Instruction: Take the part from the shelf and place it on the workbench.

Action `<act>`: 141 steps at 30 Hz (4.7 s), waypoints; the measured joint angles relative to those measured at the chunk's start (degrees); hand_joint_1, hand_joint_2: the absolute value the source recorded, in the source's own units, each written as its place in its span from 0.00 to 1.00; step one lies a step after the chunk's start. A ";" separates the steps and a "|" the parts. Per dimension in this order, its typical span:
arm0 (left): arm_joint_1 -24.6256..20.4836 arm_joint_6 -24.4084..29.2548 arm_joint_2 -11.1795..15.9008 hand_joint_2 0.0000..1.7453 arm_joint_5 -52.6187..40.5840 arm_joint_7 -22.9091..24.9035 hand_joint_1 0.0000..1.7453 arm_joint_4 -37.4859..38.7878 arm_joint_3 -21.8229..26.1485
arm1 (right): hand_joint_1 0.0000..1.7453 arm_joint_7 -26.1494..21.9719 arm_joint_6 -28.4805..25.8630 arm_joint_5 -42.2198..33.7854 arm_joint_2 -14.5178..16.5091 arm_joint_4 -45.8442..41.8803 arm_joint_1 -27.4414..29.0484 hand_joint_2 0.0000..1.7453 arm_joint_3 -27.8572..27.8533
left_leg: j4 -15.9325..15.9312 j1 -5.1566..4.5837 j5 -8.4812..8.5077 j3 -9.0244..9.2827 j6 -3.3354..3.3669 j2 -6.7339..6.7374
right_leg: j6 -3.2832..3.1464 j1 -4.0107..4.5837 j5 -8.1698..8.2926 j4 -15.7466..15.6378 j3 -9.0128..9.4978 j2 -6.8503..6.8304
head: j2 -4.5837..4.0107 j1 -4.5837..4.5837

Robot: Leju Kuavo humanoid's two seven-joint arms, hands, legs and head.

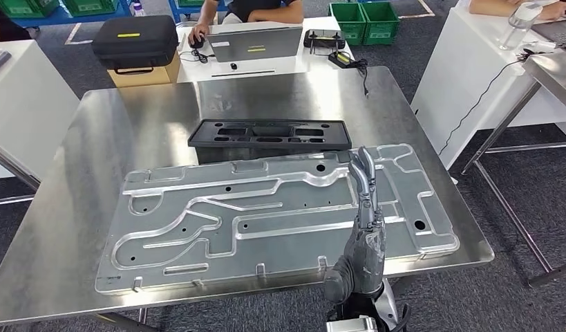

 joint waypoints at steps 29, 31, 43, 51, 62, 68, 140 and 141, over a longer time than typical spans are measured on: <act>0.11 -0.21 -0.15 0.00 0.19 -0.32 0.00 0.02 0.03 | 0.00 -1.27 0.00 -3.48 0.03 1.37 0.68 0.00 1.00 | -4.41 0.89 1.48 2.47 -2.33 -0.10 | 0.29 -0.43 -0.13 -2.95 3.11 -0.03 | 0.01 0.12; 0.18 -0.21 -0.17 0.00 0.19 -0.34 0.00 0.02 0.03 | 0.00 -1.31 0.00 -3.48 0.02 1.38 0.65 0.00 1.07 | -4.43 0.90 2.18 1.74 -1.49 -0.09 | 0.97 -0.56 -0.07 -2.66 2.63 0.02 | 0.01 0.13; 0.15 -0.77 -0.29 0.00 0.19 -0.38 0.00 0.02 0.03 | 0.00 -1.28 0.00 -3.50 -0.05 1.56 0.25 0.00 1.17 | -3.45 0.24 7.12 -4.46 -0.63 0.26 | 0.82 -0.48 -5.69 -1.84 9.26 0.08 | 0.02 0.16; 0.32 -1.00 -0.38 0.00 0.29 -0.50 0.00 0.02 0.03 | 0.00 -0.77 0.00 -4.36 -0.04 1.88 -0.31 0.00 1.78 | 10.79 1.11 -2.89 -9.79 -3.36 0.18 | -1.30 -0.83 -2.28 -3.64 6.05 -0.36 | 0.00 -0.05; -0.41 0.79 -0.58 0.00 -0.11 -1.30 0.00 0.02 0.03 | 0.00 2.59 0.00 1.17 -0.07 2.40 -0.92 0.00 2.87 | -5.46 0.91 0.99 3.48 -1.30 0.75 | 1.20 -0.84 1.47 -2.75 1.19 -1.53 | 0.01 -0.15; 0.09 1.05 -0.73 0.00 -0.15 -1.30 0.00 0.02 -0.01 | 0.00 2.86 0.00 1.11 -0.15 2.86 -0.69 0.00 2.98 | -5.15 0.55 3.25 1.22 0.11 -1.05 | 1.73 -0.99 -8.99 15.70 -5.23 -0.33 | 0.00 -0.09; 0.27 2.18 -1.57 0.00 -1.13 -0.79 0.00 0.02 -1.64 | 0.00 3.88 0.00 0.35 -0.80 4.13 -0.42 0.00 3.51 | 1.82 0.99 2.97 -6.15 -2.88 -4.76 | -0.17 -1.64 -3.84 -1.56 5.39 1.26 | 0.01 -0.26; 0.17 2.19 -1.59 0.00 -1.13 -0.79 0.00 0.02 -1.66 | 0.00 3.89 0.00 0.35 -0.81 4.13 -0.43 0.00 3.51 | 5.43 1.04 1.14 -7.88 -3.19 -2.94 | -0.36 -1.61 -3.87 -1.59 5.45 0.40 | 0.00 -0.39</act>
